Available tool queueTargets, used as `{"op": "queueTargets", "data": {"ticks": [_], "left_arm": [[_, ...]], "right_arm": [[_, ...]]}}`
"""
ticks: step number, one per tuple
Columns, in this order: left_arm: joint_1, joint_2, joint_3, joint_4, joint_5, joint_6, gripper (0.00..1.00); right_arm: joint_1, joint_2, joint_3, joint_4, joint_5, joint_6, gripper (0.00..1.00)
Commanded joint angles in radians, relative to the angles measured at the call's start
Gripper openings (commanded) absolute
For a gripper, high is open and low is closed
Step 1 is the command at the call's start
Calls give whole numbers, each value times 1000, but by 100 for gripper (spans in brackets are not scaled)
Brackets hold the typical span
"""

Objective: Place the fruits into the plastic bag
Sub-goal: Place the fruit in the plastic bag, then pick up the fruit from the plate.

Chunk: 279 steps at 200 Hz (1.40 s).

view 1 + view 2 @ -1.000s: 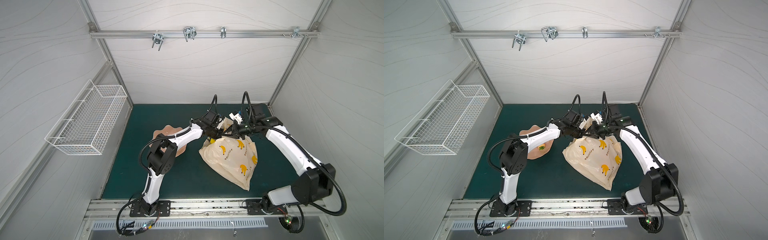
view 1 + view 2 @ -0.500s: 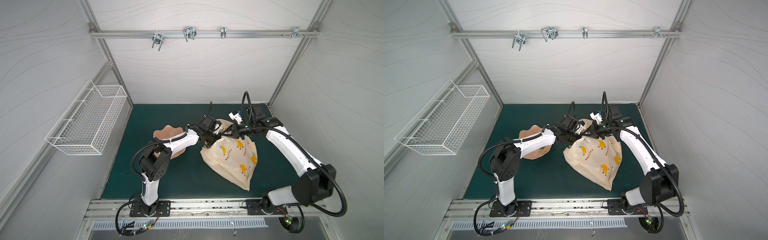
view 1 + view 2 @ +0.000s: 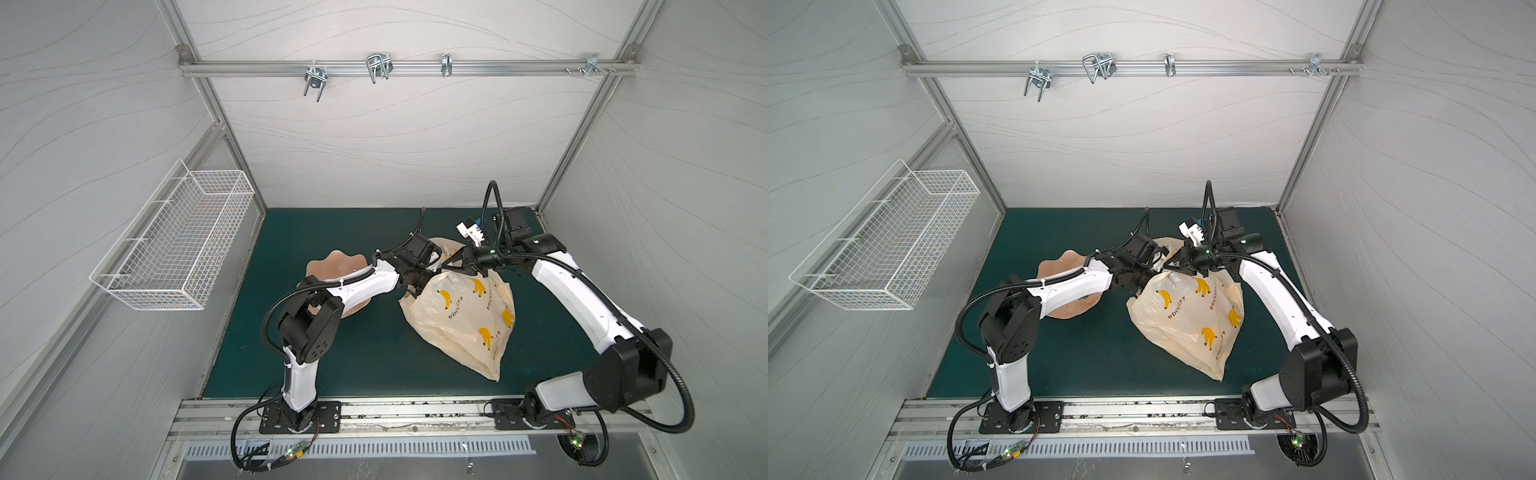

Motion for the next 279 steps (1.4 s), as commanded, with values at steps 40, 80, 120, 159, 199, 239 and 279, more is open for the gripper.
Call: {"op": "queueTargets", "data": {"ticks": [40,80,120,159,199,239,279], "left_arm": [[151,-142,29,-162,-73,3,100],[218,-206,25,-227,-76,24,100],[297,-262,65,-470,-269,103,99],[397,-290,87,-672,-552,241,98],[469,-228,72,-747,-615,317,96],[532,-153,13,-662,-527,283,91],[569,-75,-28,-586,-438,226,88]], "right_arm": [[7,-13,24,-13,-4,-12,0],[7,-14,25,-31,4,-19,0],[8,-8,42,-54,16,-30,0],[8,-5,54,-75,25,-43,0],[7,0,60,-77,25,-41,0],[7,-1,63,-83,26,-41,0],[7,-7,57,-84,25,-42,0]]}}
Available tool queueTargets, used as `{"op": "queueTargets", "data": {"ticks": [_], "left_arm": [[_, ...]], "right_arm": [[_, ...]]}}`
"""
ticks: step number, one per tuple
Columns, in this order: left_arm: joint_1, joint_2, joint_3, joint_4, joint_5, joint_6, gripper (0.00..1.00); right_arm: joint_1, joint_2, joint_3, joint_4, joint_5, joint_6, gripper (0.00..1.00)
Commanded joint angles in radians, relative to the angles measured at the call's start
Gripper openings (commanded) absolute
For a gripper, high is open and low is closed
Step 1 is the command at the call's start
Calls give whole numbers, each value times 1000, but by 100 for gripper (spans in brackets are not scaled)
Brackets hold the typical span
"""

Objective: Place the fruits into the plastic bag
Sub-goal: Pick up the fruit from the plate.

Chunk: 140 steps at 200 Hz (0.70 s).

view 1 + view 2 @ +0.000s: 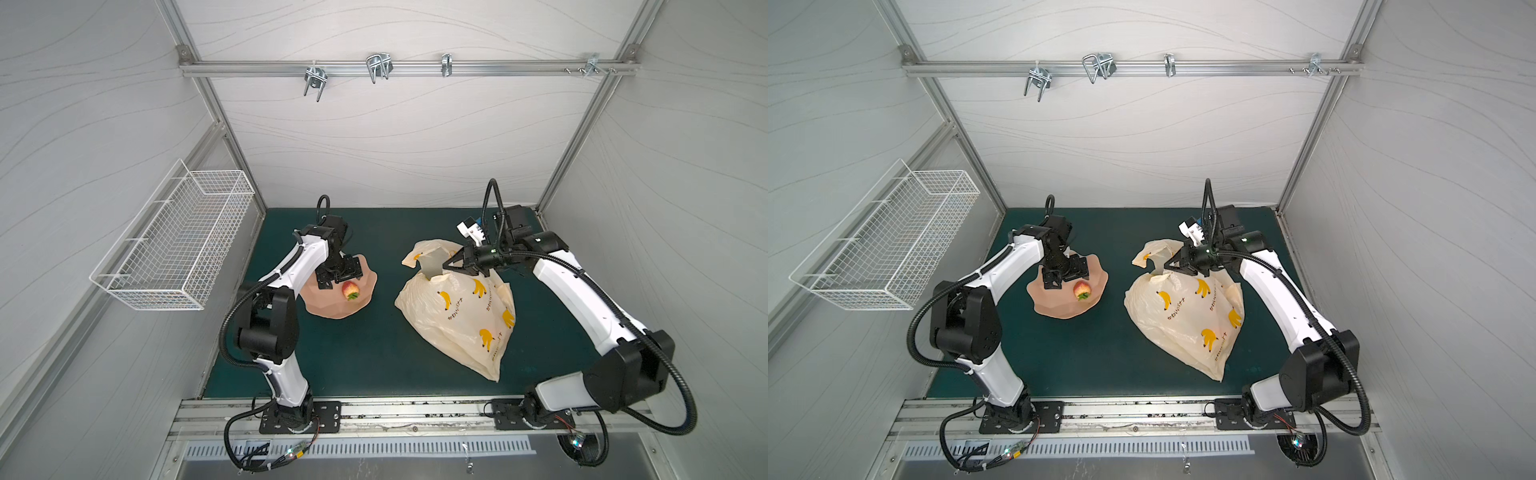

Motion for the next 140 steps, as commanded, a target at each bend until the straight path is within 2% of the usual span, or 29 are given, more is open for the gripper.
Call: {"op": "queueTargets", "data": {"ticks": [1,43,81,120,140], "left_arm": [[18,32,-14,59,57,-36,89],[37,90,-50,130,105,-76,88],[39,129,-60,169,144,-89,83],[41,143,-81,183,159,-89,67],[45,132,-84,178,161,-79,53]], "right_arm": [[4,-5,20,-23,-1,-21,0],[3,-1,25,-18,-2,-17,0],[3,1,29,-16,-5,-16,0],[3,2,28,-16,-5,-16,0],[4,2,28,-17,-4,-19,0]]}}
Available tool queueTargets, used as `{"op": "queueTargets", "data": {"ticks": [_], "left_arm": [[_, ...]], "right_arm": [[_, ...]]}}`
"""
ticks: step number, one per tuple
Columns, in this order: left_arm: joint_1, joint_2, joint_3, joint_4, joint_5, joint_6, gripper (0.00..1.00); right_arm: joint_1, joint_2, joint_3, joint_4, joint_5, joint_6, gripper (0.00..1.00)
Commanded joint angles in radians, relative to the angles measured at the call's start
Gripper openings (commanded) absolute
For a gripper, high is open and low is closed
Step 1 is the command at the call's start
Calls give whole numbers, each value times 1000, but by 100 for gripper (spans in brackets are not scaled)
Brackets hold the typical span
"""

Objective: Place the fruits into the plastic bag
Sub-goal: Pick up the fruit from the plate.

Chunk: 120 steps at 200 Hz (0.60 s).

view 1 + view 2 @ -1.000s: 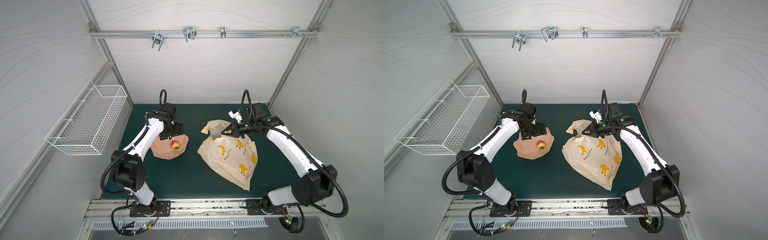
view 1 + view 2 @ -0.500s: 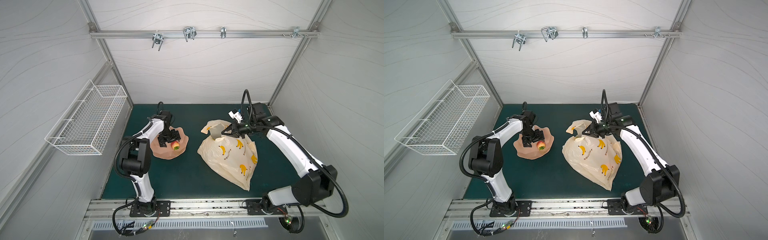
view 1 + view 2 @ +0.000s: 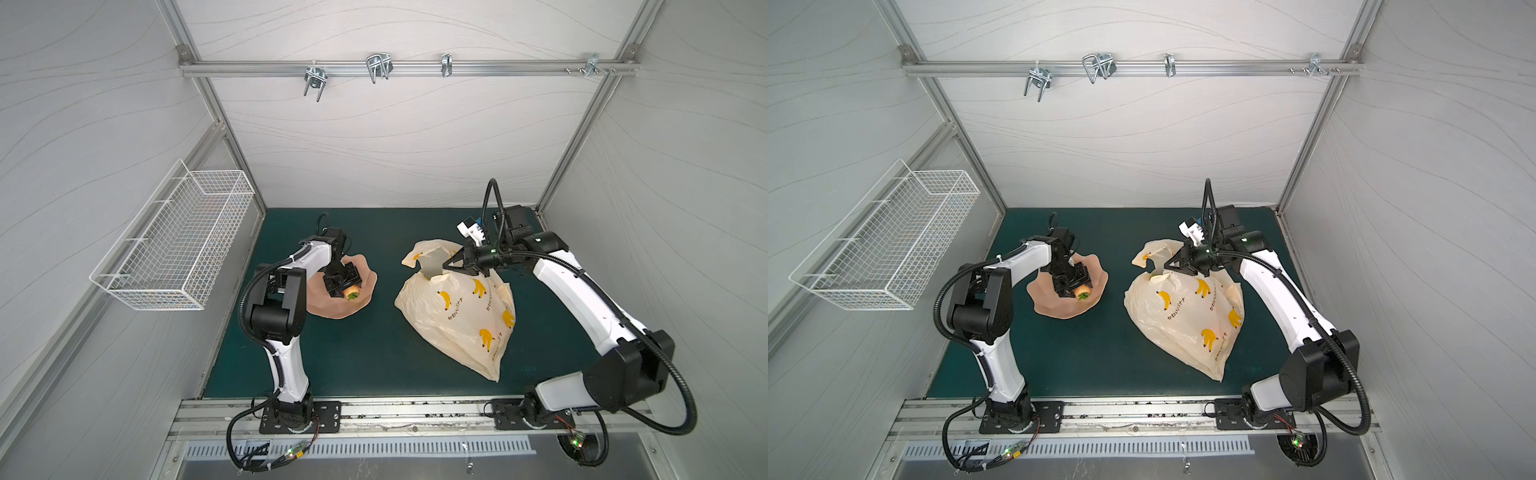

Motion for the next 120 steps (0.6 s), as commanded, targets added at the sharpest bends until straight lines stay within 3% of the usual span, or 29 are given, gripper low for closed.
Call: {"op": "queueTargets", "data": {"ticks": [1,18,42,73,120], "left_arm": [[9,-2,-1,8,14,6,53],[12,-25,19,-12,9,22,42],[14,-58,84,-60,-5,48,35],[14,-156,197,-63,1,70,34],[-35,-241,330,80,156,208,37]], "right_arm": [[4,2,27,-17,-5,-19,0],[3,3,27,-18,-6,-20,0],[4,7,30,-17,-5,-21,0],[4,10,40,-30,-3,-34,0],[2,15,43,-35,-5,-38,0]]}}
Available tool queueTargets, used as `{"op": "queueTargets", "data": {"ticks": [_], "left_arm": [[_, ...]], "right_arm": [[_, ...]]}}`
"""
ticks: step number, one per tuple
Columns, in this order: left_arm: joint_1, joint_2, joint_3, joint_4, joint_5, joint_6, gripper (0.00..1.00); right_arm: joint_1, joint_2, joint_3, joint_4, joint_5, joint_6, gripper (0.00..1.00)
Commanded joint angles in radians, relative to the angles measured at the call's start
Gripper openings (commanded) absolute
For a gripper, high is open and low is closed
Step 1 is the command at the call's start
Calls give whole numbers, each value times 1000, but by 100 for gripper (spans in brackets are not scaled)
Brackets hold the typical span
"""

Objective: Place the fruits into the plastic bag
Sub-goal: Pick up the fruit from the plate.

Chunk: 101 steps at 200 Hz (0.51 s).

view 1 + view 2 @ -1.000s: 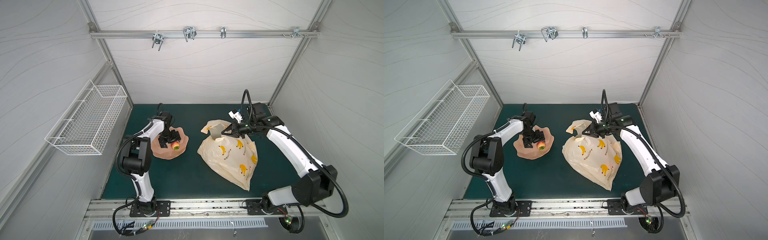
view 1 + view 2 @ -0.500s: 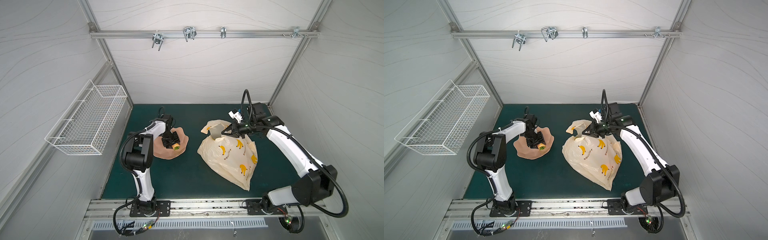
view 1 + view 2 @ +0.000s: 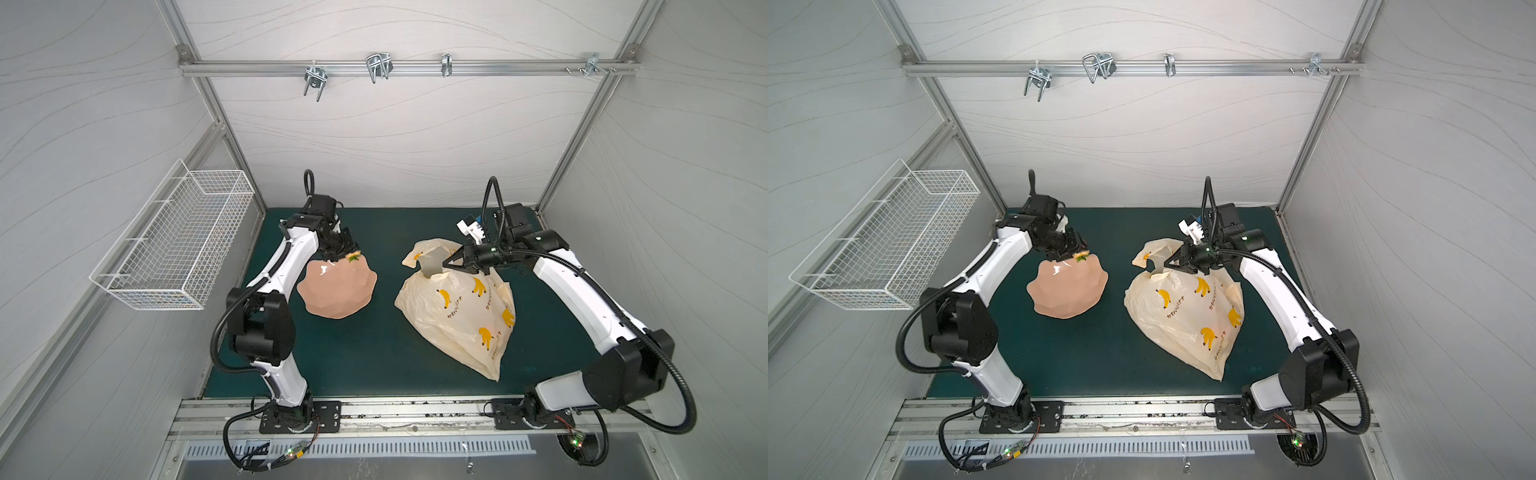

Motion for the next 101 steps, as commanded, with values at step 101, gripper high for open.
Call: {"op": "queueTargets", "data": {"ticks": [101], "left_arm": [[-227,24,93,74,306,603,28]], "right_arm": [[2,-6,28,-57,-9,-32,0]]}}
